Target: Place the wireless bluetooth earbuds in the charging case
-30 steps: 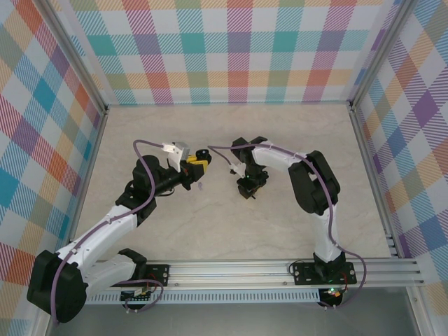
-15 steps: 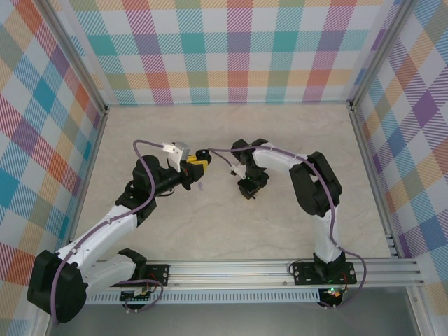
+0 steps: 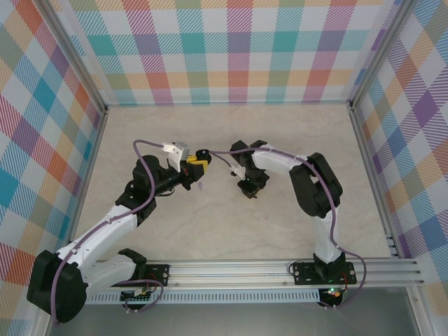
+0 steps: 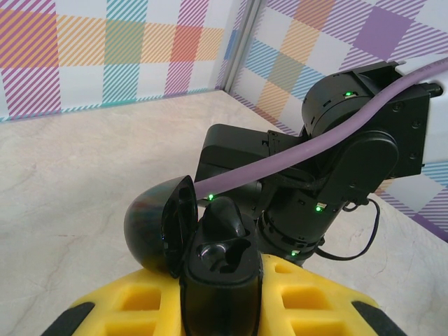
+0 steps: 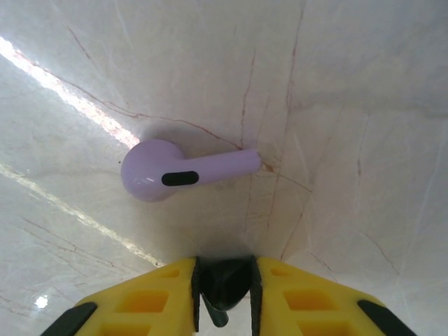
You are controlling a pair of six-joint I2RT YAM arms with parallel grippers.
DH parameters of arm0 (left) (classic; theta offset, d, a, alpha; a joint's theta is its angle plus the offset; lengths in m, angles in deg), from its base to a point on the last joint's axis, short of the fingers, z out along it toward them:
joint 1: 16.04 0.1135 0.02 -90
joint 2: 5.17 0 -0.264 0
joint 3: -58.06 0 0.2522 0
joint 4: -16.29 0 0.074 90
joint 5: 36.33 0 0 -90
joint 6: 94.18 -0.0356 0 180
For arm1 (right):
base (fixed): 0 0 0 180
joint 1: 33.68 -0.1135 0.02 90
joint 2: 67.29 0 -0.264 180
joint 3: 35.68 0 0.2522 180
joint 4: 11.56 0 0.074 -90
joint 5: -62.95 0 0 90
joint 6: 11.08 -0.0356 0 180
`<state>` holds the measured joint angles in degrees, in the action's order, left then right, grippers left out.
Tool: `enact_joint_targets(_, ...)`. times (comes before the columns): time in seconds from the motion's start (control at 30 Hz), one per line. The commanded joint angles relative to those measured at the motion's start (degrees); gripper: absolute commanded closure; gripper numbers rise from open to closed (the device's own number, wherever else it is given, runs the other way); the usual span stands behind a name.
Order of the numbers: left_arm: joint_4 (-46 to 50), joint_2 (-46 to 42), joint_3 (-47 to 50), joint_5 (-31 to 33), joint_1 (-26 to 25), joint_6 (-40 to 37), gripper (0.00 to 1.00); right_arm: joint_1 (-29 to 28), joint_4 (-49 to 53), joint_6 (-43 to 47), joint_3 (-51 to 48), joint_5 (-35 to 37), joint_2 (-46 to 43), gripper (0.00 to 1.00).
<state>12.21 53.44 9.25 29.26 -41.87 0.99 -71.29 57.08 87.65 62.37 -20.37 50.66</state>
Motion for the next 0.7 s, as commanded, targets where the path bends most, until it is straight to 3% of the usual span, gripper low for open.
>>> enact_joint_targets(0.0,0.27,-1.81,-0.17,-0.26,-0.31,0.37,1.0,-0.24,2.25,-1.92,-1.94,1.36,0.38,0.76)
enact_joint_targets(0.27,0.36,-2.1,0.42,-0.29,-0.37,0.5,1.0,1.95,1.12,-7.47,-0.95,-1.97,-2.34,0.77)
enact_joint_targets(0.67,-2.36,0.21,1.29,-0.2,-0.54,1.75,1.0,9.74,-7.95,-17.43,-5.95,-18.75,-15.28,0.79)
